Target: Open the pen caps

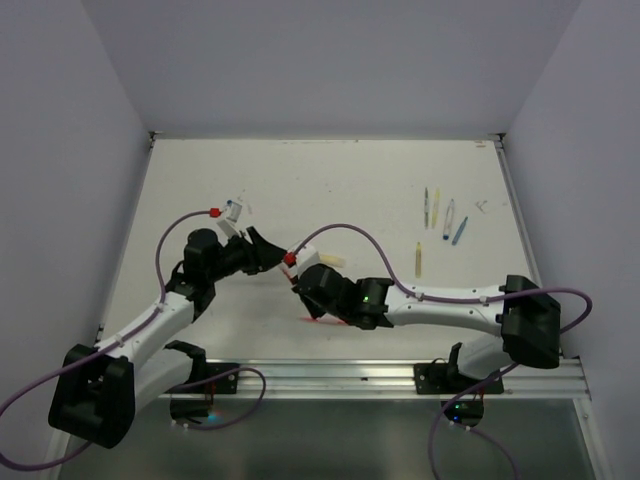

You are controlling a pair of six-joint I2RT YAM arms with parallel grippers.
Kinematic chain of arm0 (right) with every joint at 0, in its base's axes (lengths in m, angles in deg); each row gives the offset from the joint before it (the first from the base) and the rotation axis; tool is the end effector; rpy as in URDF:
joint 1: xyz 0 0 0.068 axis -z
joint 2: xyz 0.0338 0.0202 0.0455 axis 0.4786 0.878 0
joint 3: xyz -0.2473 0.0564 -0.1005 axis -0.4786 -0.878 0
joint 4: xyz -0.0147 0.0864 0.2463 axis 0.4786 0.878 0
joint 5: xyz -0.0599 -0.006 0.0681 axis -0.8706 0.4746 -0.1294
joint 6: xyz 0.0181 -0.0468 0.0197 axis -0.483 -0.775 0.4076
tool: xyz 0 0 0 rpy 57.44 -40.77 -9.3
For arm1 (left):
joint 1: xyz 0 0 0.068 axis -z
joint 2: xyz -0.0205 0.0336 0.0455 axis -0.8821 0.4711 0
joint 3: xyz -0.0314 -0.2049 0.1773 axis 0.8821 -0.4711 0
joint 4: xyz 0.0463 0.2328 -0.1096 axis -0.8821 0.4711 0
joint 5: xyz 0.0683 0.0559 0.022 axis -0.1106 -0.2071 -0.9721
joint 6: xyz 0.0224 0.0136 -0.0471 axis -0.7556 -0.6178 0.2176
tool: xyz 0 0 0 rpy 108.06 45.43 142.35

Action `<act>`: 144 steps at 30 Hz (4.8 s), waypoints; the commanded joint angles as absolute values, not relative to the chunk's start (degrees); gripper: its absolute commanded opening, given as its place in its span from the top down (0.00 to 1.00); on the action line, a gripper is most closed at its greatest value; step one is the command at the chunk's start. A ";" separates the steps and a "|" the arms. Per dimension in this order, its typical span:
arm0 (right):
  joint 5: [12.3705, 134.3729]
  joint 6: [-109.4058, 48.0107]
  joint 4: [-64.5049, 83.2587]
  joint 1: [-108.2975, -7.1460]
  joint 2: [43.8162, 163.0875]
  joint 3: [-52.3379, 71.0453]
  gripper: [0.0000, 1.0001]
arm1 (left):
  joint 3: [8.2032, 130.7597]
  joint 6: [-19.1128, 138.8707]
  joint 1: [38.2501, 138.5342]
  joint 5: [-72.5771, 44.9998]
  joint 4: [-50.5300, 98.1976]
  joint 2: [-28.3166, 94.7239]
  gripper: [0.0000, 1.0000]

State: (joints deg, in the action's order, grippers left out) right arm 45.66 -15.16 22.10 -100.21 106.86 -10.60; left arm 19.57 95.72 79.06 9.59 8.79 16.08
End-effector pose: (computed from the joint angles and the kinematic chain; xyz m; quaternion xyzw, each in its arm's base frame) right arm 0.1119 0.2977 0.2388 -0.3109 0.8476 0.1835 0.3890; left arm 0.1983 -0.0808 0.2087 -0.0512 0.7970 -0.4864 0.3545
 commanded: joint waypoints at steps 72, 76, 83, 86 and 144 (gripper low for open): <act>39.81 -16.51 19.94 -96.88 115.90 -7.47 1.00 | 28.33 106.22 73.32 -2.71 3.87 24.48 1.00; 39.36 -15.89 20.64 -96.80 113.95 -9.33 1.00 | 30.79 110.43 68.32 2.11 -3.05 31.09 1.00; 39.09 -13.44 22.84 -93.21 108.52 -12.92 1.00 | 33.87 103.60 67.34 3.18 2.19 30.85 1.00; 42.51 -13.34 24.07 -84.26 102.19 -15.38 1.00 | 33.26 96.48 67.34 -0.68 10.18 28.04 1.00; 49.12 -14.04 27.06 -41.16 111.05 -19.79 0.95 | 31.32 89.35 56.09 3.70 2.20 52.28 1.00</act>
